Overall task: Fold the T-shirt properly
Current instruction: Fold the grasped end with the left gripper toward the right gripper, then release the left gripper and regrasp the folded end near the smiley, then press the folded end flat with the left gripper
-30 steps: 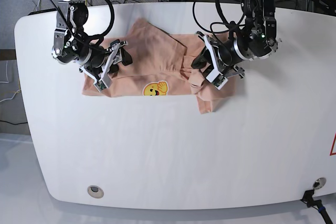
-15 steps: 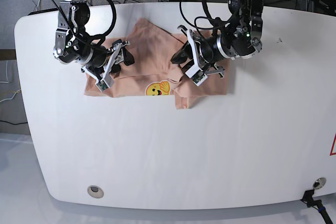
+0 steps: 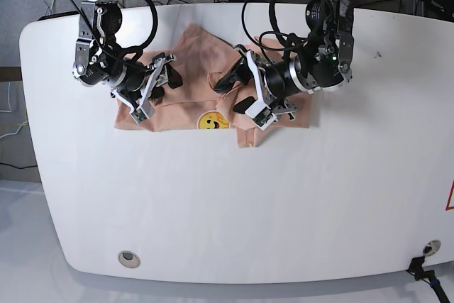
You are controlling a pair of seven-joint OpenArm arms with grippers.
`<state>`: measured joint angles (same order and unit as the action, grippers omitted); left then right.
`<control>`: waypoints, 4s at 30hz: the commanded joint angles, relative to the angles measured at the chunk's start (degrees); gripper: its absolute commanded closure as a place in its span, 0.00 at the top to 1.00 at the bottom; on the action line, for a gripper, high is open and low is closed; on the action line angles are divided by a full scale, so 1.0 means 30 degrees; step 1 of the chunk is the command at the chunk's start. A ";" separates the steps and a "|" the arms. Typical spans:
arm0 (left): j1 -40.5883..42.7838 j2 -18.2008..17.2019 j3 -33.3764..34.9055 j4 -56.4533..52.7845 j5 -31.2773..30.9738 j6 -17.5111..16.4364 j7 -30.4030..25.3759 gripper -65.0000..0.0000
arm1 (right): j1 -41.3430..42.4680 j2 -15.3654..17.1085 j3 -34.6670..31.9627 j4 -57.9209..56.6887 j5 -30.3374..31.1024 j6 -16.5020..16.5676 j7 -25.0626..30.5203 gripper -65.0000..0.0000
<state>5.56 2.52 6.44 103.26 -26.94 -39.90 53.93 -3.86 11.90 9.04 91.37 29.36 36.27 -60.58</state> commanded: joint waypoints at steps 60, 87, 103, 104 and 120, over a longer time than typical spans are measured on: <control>0.0944 -0.2761 0.2118 -0.1381 0.7939 -0.0033 -0.3457 0.07 | 0.0334 -0.0260 -0.0009 -0.1051 -0.0074 0.0115 -0.0453 0.50; 0.1179 -0.4461 0.1034 0.1257 0.7910 -0.0033 -0.1728 0.07 | 0.0597 -0.0289 -0.0009 -0.1051 -0.0074 0.0115 -0.0453 0.50; 0.2058 -0.2761 0.1620 0.0465 0.7939 -0.0033 -0.1758 0.07 | 0.0597 -0.0289 -0.0009 -0.1051 -0.0074 0.0115 -0.0453 0.50; 0.2058 -0.2644 0.1825 0.0377 0.7939 -0.0033 -0.1758 0.07 | 0.0597 -0.0289 -0.0009 -0.1051 -0.0074 0.0115 -0.0453 0.50; 0.1882 -0.0124 0.5195 0.0524 0.7910 -0.0033 -0.1758 0.07 | 0.0627 -0.0319 -0.0009 -0.1051 -0.0074 0.0115 -0.0453 0.50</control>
<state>11.94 1.87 21.96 103.61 -2.61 -39.94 49.69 -2.09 10.70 8.99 88.16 31.09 36.95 -59.99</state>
